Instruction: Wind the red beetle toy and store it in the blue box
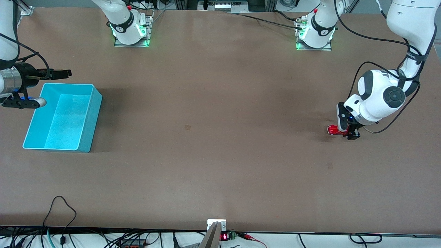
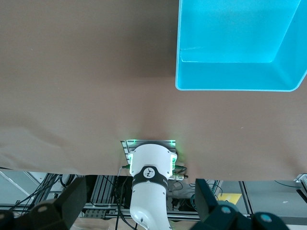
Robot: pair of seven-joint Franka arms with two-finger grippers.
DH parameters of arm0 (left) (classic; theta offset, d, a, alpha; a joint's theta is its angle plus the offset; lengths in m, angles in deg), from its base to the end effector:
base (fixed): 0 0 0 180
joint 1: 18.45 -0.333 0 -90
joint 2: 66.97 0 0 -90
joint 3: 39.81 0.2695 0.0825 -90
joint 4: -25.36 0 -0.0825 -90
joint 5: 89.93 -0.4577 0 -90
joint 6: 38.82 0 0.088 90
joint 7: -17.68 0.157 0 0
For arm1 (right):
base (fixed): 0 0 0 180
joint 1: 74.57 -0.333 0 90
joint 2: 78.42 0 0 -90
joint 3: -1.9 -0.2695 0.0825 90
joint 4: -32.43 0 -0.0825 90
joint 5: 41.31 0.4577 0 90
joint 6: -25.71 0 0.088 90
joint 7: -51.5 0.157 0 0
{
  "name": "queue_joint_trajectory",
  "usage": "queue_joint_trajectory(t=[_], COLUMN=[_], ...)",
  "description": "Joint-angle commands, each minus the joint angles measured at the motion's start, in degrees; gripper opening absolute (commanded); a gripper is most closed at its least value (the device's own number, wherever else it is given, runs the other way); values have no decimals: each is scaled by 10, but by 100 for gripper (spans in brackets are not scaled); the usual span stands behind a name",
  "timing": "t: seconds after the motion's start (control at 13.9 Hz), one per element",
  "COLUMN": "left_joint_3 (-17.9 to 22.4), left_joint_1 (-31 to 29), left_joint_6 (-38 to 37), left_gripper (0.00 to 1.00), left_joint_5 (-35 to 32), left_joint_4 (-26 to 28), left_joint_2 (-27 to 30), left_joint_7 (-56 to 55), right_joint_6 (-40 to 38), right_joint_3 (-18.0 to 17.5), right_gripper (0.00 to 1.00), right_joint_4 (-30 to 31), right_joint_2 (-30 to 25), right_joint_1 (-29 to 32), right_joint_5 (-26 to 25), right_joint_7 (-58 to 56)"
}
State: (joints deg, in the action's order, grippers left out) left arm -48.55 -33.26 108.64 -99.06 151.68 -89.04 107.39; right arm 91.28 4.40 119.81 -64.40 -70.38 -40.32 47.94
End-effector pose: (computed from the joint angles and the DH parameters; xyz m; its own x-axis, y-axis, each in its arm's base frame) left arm 0.5724 0.0526 0.0496 -0.0132 -0.9995 -0.0273 -0.9999 0.0130 0.0100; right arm 0.5862 -0.0643 0.3862 0.8114 -0.0306 -0.5837 -0.0683 -0.9967 -0.0427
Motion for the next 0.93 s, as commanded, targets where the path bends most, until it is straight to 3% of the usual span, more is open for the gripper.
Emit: queue_joint_trajectory(t=[0.0, 0.43, 0.72, 0.86], left_joint_3=[-15, -15, -14, -15], left_joint_1=[-17, -21, -27, -64], left_joint_6=[8, 8, 7, 7], left_gripper=[50, 18, 18, 18], left_joint_5=[-5, -5, -5, -6], left_joint_4=[3, -1, -4, -15], left_joint_2=[-7, -15, -16, -30], left_joint_7=[10, 10, 13, 30], right_joint_6=[-8, -7, -8, -7], right_joint_3=[0, 0, 0, 0], right_gripper=[100, 100, 100, 100], right_joint_4=[-1, -1, -1, -1], right_joint_2=[0, 0, 0, 0], right_joint_1=[0, 0, 0, 1], right_joint_5=[10, 10, 10, 10], right_joint_7=[-5, -6, -6, -6])
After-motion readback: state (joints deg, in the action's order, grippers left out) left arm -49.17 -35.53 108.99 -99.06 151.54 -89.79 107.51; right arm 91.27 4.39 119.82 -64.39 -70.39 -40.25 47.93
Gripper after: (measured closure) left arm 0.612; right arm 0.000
